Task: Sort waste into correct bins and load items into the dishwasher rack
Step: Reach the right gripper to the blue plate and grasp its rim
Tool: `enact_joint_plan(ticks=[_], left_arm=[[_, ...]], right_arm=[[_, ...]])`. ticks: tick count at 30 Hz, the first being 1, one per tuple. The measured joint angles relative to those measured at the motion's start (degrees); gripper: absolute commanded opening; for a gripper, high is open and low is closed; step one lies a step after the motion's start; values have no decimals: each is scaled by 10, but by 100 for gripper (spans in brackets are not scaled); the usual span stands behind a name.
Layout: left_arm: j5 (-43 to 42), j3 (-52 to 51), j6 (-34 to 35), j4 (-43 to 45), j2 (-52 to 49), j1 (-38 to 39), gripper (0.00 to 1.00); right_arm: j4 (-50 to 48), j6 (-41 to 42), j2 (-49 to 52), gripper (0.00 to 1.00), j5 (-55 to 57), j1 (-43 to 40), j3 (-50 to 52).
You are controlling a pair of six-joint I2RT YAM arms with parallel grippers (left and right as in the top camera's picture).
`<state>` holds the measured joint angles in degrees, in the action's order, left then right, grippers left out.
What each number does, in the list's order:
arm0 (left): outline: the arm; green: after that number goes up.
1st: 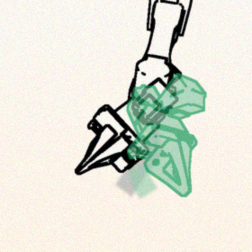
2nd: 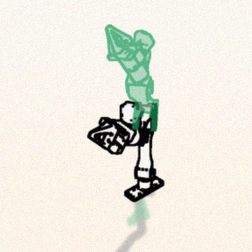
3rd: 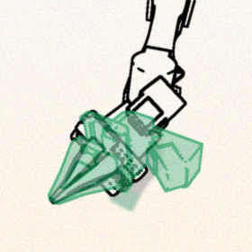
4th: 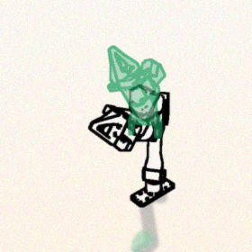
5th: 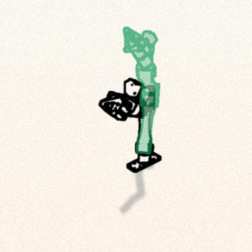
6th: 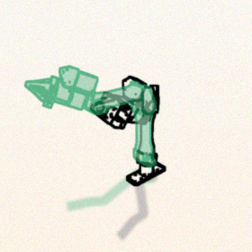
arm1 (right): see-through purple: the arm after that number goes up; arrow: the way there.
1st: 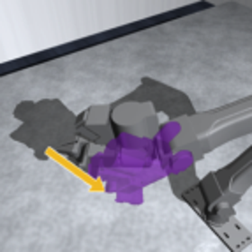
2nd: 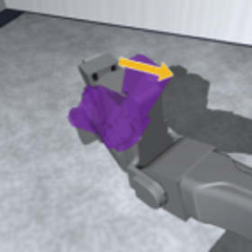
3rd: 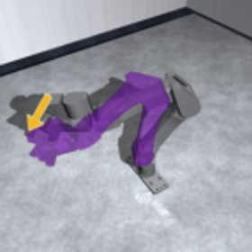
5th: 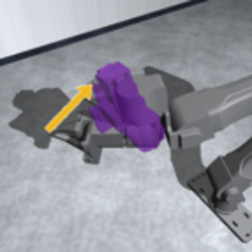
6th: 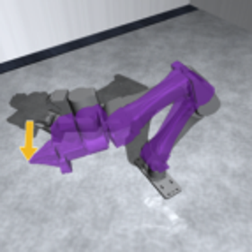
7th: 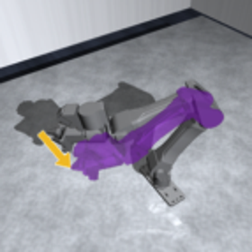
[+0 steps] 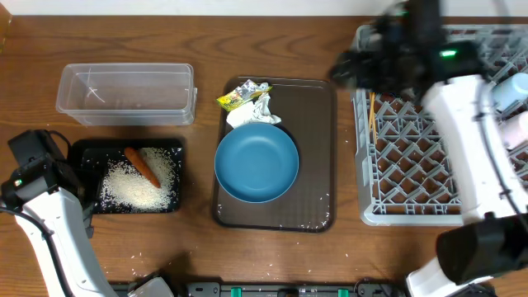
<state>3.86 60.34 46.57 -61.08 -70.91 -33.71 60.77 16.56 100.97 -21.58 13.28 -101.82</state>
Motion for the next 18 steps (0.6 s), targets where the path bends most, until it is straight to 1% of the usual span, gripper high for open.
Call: enact_joint_plan(ticks=[5, 9, 12, 16, 17, 18], left_arm=[[0, 0, 0, 0, 0, 0, 96], [0, 0, 0, 0, 0, 0, 96], [0, 0, 0, 0, 0, 0, 96], [0, 0, 0, 0, 0, 0, 96], [0, 0, 0, 0, 0, 0, 96], [0, 0, 0, 0, 0, 0, 96]], right_arm=[[-18, -26, 29, 99, 67, 174, 11], [-56, -36, 80, 99, 136, 289, 14], [-77, -38, 124, 99, 170, 351, 16], [-83, -40, 175, 99, 199, 402, 18], [-82, -40, 185, 96, 204, 411, 19], [-80, -42, 195, 89, 208, 421, 20]])
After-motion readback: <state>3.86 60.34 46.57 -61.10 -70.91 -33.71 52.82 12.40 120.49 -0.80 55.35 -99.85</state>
